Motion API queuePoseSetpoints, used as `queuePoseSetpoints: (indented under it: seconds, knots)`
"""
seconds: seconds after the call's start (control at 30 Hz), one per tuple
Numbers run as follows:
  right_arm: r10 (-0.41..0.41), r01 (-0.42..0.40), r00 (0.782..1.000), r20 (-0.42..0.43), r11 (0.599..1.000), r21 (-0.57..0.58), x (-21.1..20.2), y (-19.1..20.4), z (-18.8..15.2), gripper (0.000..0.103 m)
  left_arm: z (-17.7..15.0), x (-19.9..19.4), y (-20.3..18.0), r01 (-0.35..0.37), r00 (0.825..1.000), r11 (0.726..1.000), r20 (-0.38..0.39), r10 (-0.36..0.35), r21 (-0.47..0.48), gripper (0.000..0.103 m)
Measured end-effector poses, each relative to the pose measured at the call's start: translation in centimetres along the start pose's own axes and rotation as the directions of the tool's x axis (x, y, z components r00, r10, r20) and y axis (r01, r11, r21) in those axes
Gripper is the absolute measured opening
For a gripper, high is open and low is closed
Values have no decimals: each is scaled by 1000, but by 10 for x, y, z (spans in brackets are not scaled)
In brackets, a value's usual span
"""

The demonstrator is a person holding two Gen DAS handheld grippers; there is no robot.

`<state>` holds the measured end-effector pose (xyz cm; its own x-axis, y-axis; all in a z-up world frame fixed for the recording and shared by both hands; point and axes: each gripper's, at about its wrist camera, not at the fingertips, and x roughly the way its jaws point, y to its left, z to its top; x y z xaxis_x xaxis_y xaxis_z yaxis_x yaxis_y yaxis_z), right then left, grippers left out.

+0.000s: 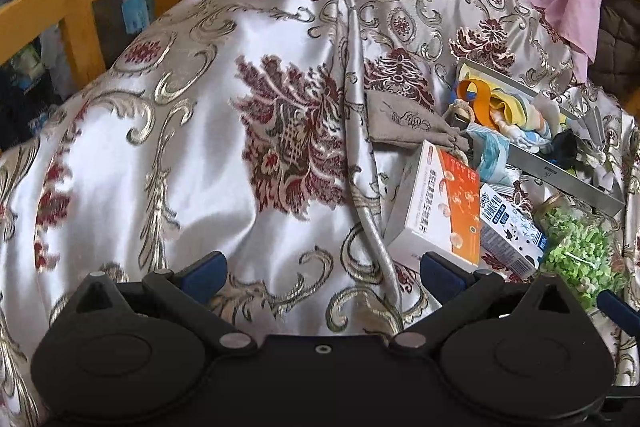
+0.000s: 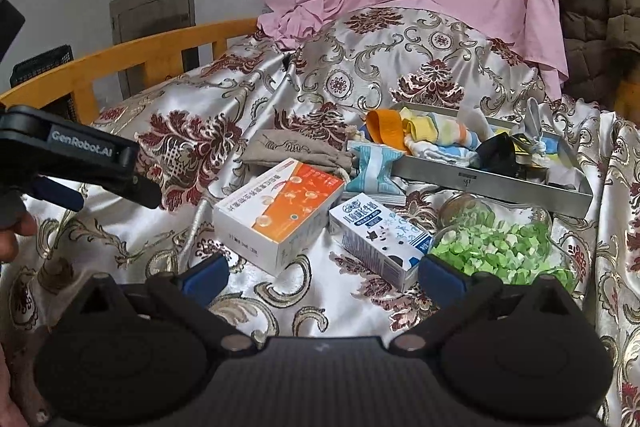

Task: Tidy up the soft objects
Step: 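Move both open tools back over the remaining items beside the tray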

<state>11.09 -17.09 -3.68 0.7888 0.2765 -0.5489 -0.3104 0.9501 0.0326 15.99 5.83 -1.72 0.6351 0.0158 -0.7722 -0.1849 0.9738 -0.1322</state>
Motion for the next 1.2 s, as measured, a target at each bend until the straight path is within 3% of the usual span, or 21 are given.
queuePoseSetpoints:
  seconds: [0.33, 0.57, 0.73, 0.87, 1.0, 1.2]
  knots:
    - [-15, 13, 999, 51, 999, 40, 0, -5, 3, 103, 11, 14, -17, -17, 999, 994, 34, 14, 110, 102]
    - [-44, 40, 995, 86, 998, 43, 2, -9, 4, 103, 27, 25, -26, 6, 998, 989, 60, -15, 151, 102]
    - [-79, 74, 990, 121, 996, 44, 19, -13, 7, 103, 41, 41, -31, 97, 990, 976, 84, -115, 193, 102]
    - [-82, 81, 985, 150, 997, 14, 35, -15, 10, 103, 53, 58, -33, 174, 971, 960, 124, -204, 222, 102]
    - [-79, 82, 979, 190, 997, -7, 55, -23, 20, 103, 68, 79, -33, 219, 952, 946, 160, -261, 239, 102]
    - [-79, 83, 977, 196, 996, -15, 93, -40, 44, 103, 95, 115, -43, 263, 937, 922, 155, -315, 285, 102]
